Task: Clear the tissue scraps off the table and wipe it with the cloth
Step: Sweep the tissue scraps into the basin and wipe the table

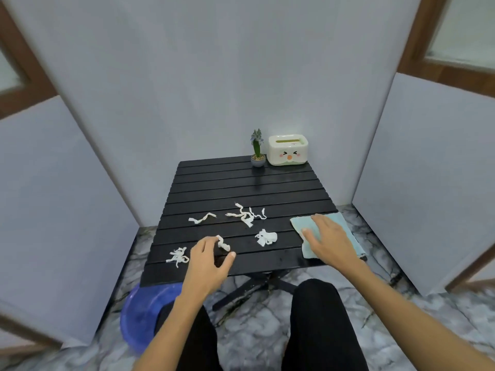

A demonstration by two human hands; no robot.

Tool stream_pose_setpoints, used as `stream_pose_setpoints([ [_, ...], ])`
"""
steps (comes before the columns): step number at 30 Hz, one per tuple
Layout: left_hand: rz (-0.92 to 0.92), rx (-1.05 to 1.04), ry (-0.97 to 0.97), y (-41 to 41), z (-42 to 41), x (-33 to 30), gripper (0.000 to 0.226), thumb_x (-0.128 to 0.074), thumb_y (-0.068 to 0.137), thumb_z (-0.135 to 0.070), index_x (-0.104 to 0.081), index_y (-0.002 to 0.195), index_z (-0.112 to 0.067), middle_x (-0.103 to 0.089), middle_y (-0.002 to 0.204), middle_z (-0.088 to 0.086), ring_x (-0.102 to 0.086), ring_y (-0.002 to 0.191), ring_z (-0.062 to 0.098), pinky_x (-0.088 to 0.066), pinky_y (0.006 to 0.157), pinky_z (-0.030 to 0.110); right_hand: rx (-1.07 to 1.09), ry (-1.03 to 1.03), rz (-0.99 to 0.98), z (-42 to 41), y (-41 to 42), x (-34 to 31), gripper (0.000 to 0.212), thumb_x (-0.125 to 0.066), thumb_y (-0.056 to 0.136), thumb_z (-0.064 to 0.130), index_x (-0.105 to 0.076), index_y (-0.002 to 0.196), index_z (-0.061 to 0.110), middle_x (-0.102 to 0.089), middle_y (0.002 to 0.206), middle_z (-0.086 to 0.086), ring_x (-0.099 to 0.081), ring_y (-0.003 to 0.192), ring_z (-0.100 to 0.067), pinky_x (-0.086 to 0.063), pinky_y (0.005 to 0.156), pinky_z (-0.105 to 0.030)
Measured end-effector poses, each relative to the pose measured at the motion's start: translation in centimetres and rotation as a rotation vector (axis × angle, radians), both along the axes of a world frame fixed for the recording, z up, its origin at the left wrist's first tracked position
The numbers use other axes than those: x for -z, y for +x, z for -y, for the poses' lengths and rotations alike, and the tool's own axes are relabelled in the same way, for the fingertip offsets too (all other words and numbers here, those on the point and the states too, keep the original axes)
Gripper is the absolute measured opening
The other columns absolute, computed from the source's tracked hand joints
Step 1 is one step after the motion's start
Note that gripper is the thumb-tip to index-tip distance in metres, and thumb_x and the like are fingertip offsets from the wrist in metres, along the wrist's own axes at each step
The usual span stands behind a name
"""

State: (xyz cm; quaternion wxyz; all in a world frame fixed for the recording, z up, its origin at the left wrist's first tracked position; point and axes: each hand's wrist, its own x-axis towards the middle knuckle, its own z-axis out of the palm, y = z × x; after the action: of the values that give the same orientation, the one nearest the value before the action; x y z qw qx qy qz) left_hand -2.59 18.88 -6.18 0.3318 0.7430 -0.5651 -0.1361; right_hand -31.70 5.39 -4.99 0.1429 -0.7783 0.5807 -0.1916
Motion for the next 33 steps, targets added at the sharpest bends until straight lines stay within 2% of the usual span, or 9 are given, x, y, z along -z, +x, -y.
stream_pose_setpoints([
  [3, -0.003, -0.031, 0.042, -0.1, -1.3, 1.0, 0.058, -0.063, 0.087, -0.049, -0.05, 0.132, -0.014, -0.049, 0.133, 0.001, -0.041, 0.125, 0.021, -0.034, 0.102, 0.029, 0.083, 0.025, -0.063, 0.6, -2.0, 1.0, 0.062, -0.048, 0.095, 0.047, -0.047, 0.14, 0.003, -0.05, 0.144, -0.017, -0.045, 0.133, -0.032, -0.033, 0.111, -0.047],
  [7, -0.007, -0.05, 0.055, -0.4, -2.1, 2.3, 0.067, -0.062, 0.087, -0.05, -0.044, 0.139, -0.011, -0.044, 0.14, 0.004, -0.036, 0.131, 0.022, -0.034, 0.107, 0.034, 0.108, 0.103, -0.129, 1.8, -3.8, 3.0, 0.074, -0.039, 0.093, 0.061, -0.04, 0.144, 0.007, -0.04, 0.152, -0.014, -0.036, 0.139, -0.03, -0.027, 0.114, -0.048],
  [13, 0.108, -0.061, 0.002, -0.7, -2.1, 4.0, 0.076, -0.048, 0.084, -0.062, -0.048, 0.138, -0.009, -0.047, 0.141, 0.005, -0.039, 0.133, 0.023, -0.031, 0.112, 0.037, 0.108, 0.125, -0.315, 2.7, -1.9, 4.1, 0.086, -0.023, 0.092, 0.071, -0.018, 0.155, 0.012, -0.014, 0.164, -0.012, -0.009, 0.151, -0.027, -0.005, 0.12, -0.047],
  [16, 0.161, -0.059, -0.043, -1.0, -2.0, 4.6, 0.07, -0.05, 0.085, -0.059, -0.052, 0.134, -0.009, -0.049, 0.138, 0.004, -0.04, 0.13, 0.02, -0.032, 0.112, 0.04, 0.069, 0.123, -0.342, 2.3, -0.3, 4.5, 0.076, -0.022, 0.099, 0.059, -0.015, 0.156, 0.009, -0.01, 0.164, -0.016, -0.004, 0.152, -0.028, -0.002, 0.122, -0.046],
  [18, 0.17, -0.065, -0.055, -1.1, -1.9, 4.7, 0.068, -0.051, 0.085, -0.058, -0.053, 0.133, -0.008, -0.05, 0.136, 0.005, -0.041, 0.128, 0.02, -0.033, 0.112, 0.044, 0.033, 0.096, -0.3, 1.8, 1.0, 4.9, 0.064, -0.024, 0.103, 0.044, -0.02, 0.155, 0.006, -0.015, 0.163, -0.017, -0.009, 0.151, -0.029, -0.004, 0.122, -0.047],
  [20, 0.169, -0.07, -0.056, -1.2, -1.8, 4.8, 0.068, -0.051, 0.085, -0.057, -0.053, 0.133, -0.008, -0.051, 0.136, 0.005, -0.042, 0.129, 0.021, -0.033, 0.112, 0.046, 0.004, 0.061, -0.23, 1.1, 2.7, 5.2, 0.059, -0.023, 0.104, 0.037, -0.028, 0.152, 0.004, -0.023, 0.161, -0.018, -0.015, 0.15, -0.029, -0.006, 0.122, -0.046],
  [25, 0.15, -0.061, -0.062, -0.9, -1.7, 5.3, 0.068, -0.051, 0.085, -0.057, -0.052, 0.134, -0.009, -0.049, 0.138, 0.004, -0.041, 0.13, 0.022, -0.03, 0.114, 0.047, -0.05, 0.11, -0.023, -0.6, 8.0, 5.1, 0.058, -0.02, 0.105, 0.036, -0.03, 0.151, 0.002, -0.027, 0.16, -0.013, -0.017, 0.151, -0.022, -0.003, 0.122, -0.036],
  [29, 0.107, -0.052, -0.076, -0.6, -1.8, 5.4, 0.067, -0.053, 0.086, -0.055, -0.05, 0.135, -0.01, -0.048, 0.139, 0.003, -0.039, 0.131, 0.019, -0.031, 0.113, 0.048, -0.066, 0.146, 0.115, -2.1, 12.4, 4.5, 0.055, -0.025, 0.106, 0.032, -0.028, 0.151, 0.0, -0.03, 0.159, -0.014, -0.018, 0.15, -0.02, -0.002, 0.123, -0.032],
  [33, 0.027, -0.032, -0.095, -0.1, -2.1, 5.2, 0.068, -0.053, 0.087, -0.053, -0.046, 0.14, -0.011, -0.044, 0.144, 0.0, -0.035, 0.135, 0.014, -0.031, 0.113, 0.036, -0.122, 0.177, 0.174, -3.3, 16.3, 4.2, 0.061, -0.021, 0.104, 0.04, -0.031, 0.151, 0.003, -0.035, 0.157, -0.011, -0.022, 0.149, -0.019, -0.004, 0.122, -0.03],
])
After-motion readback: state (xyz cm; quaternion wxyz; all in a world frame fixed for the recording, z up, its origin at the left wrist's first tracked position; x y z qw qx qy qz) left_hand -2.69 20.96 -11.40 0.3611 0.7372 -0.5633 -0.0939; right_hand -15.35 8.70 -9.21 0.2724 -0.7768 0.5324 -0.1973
